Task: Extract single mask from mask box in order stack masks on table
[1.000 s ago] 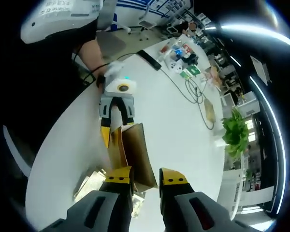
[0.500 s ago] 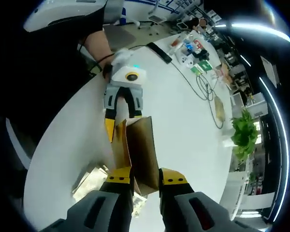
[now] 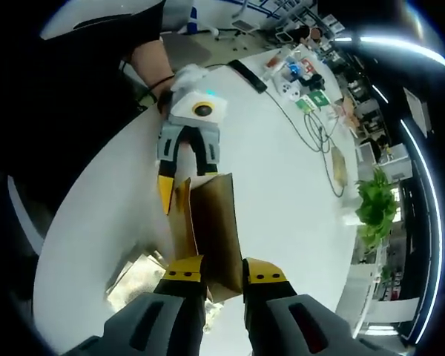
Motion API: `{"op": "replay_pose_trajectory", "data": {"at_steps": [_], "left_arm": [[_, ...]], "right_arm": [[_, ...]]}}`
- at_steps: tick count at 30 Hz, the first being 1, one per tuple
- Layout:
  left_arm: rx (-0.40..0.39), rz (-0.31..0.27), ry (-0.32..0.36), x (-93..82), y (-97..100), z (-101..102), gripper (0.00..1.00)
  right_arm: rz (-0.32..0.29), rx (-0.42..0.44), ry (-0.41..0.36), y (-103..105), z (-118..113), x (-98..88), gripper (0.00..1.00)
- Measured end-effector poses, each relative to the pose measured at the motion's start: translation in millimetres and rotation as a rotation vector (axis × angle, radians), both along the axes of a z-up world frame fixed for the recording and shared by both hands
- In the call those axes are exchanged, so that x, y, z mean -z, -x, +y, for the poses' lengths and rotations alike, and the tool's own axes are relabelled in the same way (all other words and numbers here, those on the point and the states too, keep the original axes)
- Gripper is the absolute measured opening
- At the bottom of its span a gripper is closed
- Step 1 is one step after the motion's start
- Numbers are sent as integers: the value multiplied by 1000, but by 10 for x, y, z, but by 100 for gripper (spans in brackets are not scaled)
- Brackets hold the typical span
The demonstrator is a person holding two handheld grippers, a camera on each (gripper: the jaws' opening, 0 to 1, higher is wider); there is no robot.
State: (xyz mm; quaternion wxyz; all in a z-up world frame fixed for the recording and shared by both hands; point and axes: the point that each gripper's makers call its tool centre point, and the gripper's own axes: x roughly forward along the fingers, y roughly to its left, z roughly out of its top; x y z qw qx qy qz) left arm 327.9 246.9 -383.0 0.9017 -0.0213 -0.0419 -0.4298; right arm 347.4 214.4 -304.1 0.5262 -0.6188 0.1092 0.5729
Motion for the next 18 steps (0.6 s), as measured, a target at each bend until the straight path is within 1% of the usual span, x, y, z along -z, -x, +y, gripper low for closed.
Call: {"op": "replay_pose_trajectory", "data": {"at_steps": [3,8,12,18], "left_arm": [[0,0,1,0,3,-3,26],[1,0,1,8,4,-8,26],[2,0,-1,9,9,-16,26],[-3,0,-3,7,7,-8,26]], "right_arm": [[-11,-3,4,-7,-7,-5,15],[-5,4,-19,20,3,-71,15],[-7,-2,-2,27,-9,-24,15],[-14,-4,-6,21,3,-2,16]]}}
